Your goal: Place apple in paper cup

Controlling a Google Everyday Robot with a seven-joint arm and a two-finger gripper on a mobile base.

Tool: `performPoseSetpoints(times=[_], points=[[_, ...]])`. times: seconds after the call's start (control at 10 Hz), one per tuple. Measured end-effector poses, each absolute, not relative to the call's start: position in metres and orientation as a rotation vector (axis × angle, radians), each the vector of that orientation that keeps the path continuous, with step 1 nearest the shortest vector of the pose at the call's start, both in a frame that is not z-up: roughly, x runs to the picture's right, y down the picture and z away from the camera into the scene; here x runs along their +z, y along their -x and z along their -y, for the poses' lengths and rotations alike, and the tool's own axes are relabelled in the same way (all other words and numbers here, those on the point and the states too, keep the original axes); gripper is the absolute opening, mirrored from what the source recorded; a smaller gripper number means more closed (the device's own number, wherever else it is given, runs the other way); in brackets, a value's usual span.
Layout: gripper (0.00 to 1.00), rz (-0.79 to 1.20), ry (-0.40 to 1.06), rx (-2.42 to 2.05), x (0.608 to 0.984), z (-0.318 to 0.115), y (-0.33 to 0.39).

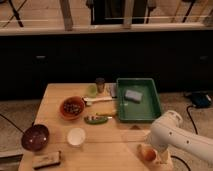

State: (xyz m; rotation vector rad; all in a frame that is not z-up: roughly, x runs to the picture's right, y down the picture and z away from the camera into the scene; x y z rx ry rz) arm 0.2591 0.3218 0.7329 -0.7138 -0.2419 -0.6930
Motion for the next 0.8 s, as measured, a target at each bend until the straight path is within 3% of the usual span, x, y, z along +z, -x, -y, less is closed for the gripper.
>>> performPoseSetpoints(times=[0.8], points=[[0.80,0.256,0.709,-0.741,0.7373,-0.3286,-0.2684]])
